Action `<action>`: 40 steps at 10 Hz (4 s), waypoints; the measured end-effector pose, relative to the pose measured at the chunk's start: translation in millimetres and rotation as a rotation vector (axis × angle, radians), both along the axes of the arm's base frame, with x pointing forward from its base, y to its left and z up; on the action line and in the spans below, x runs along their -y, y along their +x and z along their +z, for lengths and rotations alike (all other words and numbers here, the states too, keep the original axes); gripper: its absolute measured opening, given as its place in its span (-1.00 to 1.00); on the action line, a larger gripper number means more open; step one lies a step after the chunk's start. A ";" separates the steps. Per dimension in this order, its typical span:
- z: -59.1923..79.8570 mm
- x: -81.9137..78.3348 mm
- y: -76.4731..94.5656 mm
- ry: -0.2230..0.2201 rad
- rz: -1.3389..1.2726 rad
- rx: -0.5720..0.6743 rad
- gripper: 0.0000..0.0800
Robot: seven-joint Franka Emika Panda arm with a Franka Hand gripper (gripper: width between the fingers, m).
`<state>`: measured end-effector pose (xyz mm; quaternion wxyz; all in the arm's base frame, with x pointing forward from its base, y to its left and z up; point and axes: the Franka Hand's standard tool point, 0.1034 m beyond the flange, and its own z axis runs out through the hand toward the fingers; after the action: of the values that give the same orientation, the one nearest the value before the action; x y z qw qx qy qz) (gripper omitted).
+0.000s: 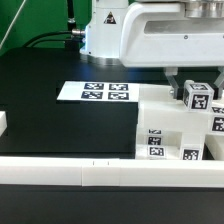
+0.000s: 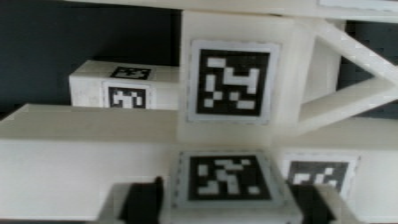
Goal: Assemble chair
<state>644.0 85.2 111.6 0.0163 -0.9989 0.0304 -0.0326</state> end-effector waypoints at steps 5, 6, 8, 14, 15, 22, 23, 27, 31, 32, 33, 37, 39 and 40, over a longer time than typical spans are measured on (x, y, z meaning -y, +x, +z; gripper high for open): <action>-0.4 -0.4 0.8 0.033 -0.285 -0.004 -0.30; -0.6 -1.1 0.4 0.040 -0.378 -0.005 -0.30; -1.5 -2.4 0.5 0.061 -0.550 -0.001 -0.30; -1.8 -6.0 1.1 0.171 -1.180 -0.025 -0.30; -1.7 -6.2 1.1 0.174 -1.205 -0.028 -0.30; -0.1 -6.8 2.2 0.137 -0.822 -0.019 0.62; -0.1 -6.6 2.1 0.129 -0.732 -0.014 0.62; 3.1 -8.6 5.0 0.050 -0.278 -0.003 0.62; 3.4 -9.6 7.6 -0.004 0.070 -0.012 0.62; 3.1 -8.8 8.2 -0.009 0.137 -0.005 0.62; 2.7 -6.8 8.2 -0.012 0.172 -0.004 0.62; -0.7 -7.1 9.0 -0.020 0.235 0.026 -0.04; -1.0 -6.5 9.0 -0.020 0.234 0.025 -0.29; -1.0 -6.4 9.0 -0.018 0.220 0.025 -0.29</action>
Offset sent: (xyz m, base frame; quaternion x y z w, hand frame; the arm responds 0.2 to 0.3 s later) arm 0.0000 0.0000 0.0000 0.0000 0.0000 0.1938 0.9810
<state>653.0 91.7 110.7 0.0109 -0.9958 -0.0797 -0.0433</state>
